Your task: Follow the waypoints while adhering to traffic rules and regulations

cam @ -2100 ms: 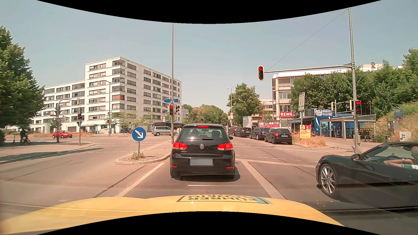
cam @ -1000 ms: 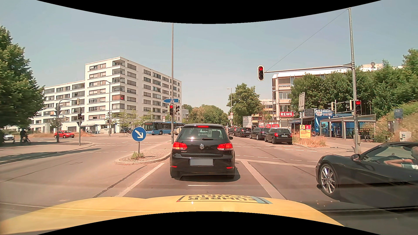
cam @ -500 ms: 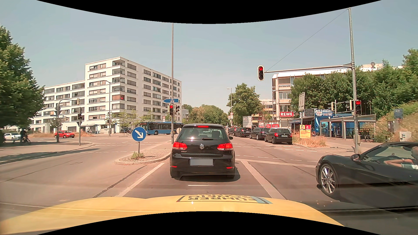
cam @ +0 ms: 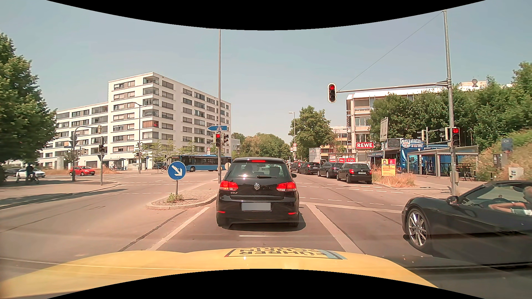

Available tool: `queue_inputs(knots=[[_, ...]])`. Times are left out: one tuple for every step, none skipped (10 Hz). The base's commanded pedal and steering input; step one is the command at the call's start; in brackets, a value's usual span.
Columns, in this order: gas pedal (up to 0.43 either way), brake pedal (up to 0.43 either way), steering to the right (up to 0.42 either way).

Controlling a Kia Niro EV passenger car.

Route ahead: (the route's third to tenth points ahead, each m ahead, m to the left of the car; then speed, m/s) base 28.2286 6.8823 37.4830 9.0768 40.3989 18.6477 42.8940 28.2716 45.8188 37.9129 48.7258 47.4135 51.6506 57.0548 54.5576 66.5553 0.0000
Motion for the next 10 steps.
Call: queue_inputs(knots=[[0.0, 0.213, -0.008], [0.0, 0.213, -0.008], [0.0, 0.213, -0.008], [0.0, 0.213, -0.008], [0.0, 0.213, -0.008], [0.0, 0.213, -0.008], [0.0, 0.213, -0.008], [0.0, 0.213, -0.008], [0.0, 0.213, -0.008], [0.0, 0.213, -0.008]])
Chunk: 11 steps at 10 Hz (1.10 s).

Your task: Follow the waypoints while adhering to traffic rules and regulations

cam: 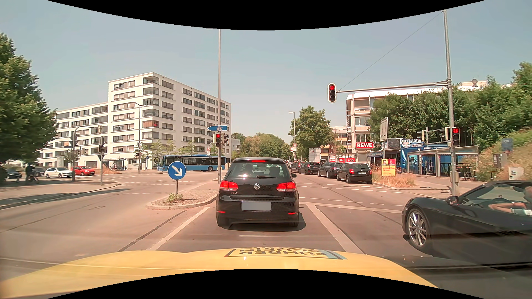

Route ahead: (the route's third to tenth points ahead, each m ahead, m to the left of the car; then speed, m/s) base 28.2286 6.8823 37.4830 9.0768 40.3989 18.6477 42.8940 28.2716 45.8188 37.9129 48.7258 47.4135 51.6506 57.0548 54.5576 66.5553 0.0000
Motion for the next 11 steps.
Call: queue_inputs(knots=[[0.0, 0.213, -0.008], [0.0, 0.213, -0.008], [0.0, 0.213, -0.008], [0.0, 0.213, -0.008], [0.0, 0.213, -0.008], [0.0, 0.213, -0.008], [0.0, 0.213, -0.008], [0.0, 0.213, -0.008], [0.0, 0.213, -0.008], [0.0, 0.213, -0.008], [0.0, 0.213, -0.008]])
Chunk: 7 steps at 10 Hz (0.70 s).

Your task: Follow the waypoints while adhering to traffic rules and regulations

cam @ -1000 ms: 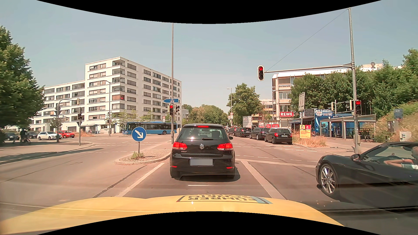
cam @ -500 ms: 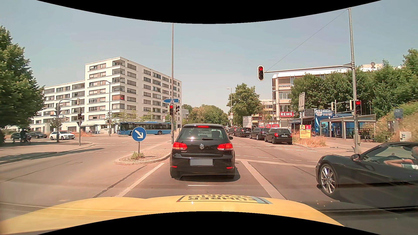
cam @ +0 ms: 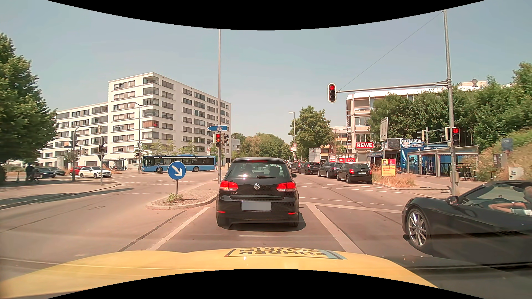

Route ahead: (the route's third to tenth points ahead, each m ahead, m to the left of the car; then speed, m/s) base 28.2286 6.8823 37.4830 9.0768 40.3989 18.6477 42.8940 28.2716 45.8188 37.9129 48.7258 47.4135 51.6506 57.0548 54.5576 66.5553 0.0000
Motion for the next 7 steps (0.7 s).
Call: queue_inputs(knots=[[0.0, 0.213, -0.008], [0.0, 0.213, -0.008], [0.0, 0.213, -0.008], [0.0, 0.201, -0.008], [0.0, 0.14, -0.008], [0.0, 0.049, -0.008], [0.0, 0.006, -0.008]])
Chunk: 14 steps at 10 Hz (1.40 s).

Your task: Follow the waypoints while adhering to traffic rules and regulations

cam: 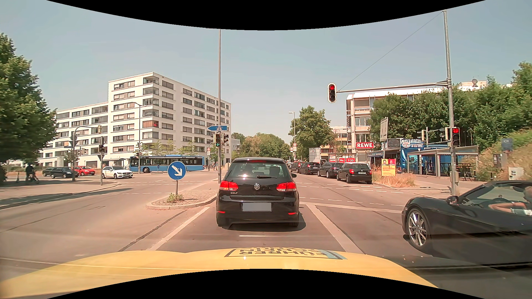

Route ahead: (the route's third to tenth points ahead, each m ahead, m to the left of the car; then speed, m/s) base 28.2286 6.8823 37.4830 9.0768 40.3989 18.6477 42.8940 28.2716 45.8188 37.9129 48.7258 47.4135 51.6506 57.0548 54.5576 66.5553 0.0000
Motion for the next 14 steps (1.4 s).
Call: queue_inputs(knots=[[0.0, 0.0, -0.008], [0.0, 0.0, -0.008], [0.0, 0.0, -0.008], [0.0, 0.0, -0.008], [0.0, 0.0, -0.008], [0.0, 0.0, -0.008], [0.0, 0.0, -0.008], [0.0, 0.0, -0.008], [0.11, 0.0, -0.008], [0.118, 0.0, -0.008], [0.138, 0.0, -0.008], [0.177, 0.0, -0.008], [0.197, 0.0, -0.008], [0.209, 0.0, -0.008]])
